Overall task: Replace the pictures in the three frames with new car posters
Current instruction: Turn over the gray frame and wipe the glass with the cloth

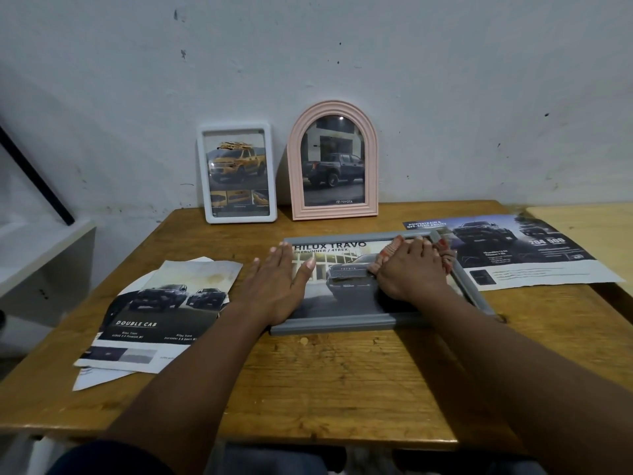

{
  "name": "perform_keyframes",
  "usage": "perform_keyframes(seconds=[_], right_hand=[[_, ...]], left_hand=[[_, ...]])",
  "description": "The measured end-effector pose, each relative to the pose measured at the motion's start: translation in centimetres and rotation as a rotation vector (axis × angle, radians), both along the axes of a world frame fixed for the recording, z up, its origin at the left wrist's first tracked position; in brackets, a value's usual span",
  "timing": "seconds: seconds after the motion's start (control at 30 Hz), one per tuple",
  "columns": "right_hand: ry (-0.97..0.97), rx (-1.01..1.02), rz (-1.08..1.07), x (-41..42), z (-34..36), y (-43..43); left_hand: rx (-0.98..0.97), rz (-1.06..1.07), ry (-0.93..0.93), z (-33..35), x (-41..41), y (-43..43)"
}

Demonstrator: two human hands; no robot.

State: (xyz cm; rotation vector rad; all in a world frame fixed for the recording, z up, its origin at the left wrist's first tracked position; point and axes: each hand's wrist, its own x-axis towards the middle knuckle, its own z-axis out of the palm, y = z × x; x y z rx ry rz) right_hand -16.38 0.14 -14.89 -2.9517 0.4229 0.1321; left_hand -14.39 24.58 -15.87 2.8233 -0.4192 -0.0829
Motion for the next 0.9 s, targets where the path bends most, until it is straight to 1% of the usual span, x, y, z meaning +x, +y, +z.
perform_keyframes(seconds=[0.07, 0.13, 0.23, 0.33, 0.43, 0.5, 0.57, 0.67, 0.77, 0.9], right_hand=[[0.007, 0.043, -0.067, -0.5, 0.2, 1.5], [0.014, 0.089, -0.085, -1.0, 0.5, 3.0], [0.008, 0.101, -0.027, -1.0, 0.5, 5.7], [0.004, 0.117, 0.115, -0.3, 0.5, 8.9], [-0.058, 0.147, 0.368, 0.1, 0.9, 11.6], [-0.091, 0.236, 0.485, 0.2, 1.2, 12.4], [-0.077, 0.316, 0.535, 0.0, 1.4, 12.1], [-0.014, 0.403, 0.581, -1.2, 2.2, 10.1], [0.07, 0.363, 0.611, -2.6, 2.8, 7.3], [0.089, 0.291, 0.555, -4.2, 3.1, 3.4]], left_hand=[[-0.034, 0.012, 0.002, 0.1, -0.1, 0.0], [-0.078, 0.02, 0.015, 0.1, -0.3, 0.0], [-0.161, 0.025, 0.046, 0.3, -0.4, 0.1], [-0.248, 0.034, 0.103, 2.1, -0.5, 0.1], [-0.283, 0.052, 0.163, 3.0, 0.0, 0.4], [-0.304, 0.054, 0.173, 2.7, 0.5, 0.7], [-0.319, 0.081, 0.163, 2.7, 0.7, 0.8], [-0.295, 0.099, 0.136, 2.8, 0.2, 0.4], [-0.174, 0.056, 0.059, 1.7, 0.1, 0.3], [-0.053, 0.037, -0.015, 0.1, 0.6, 0.6]])
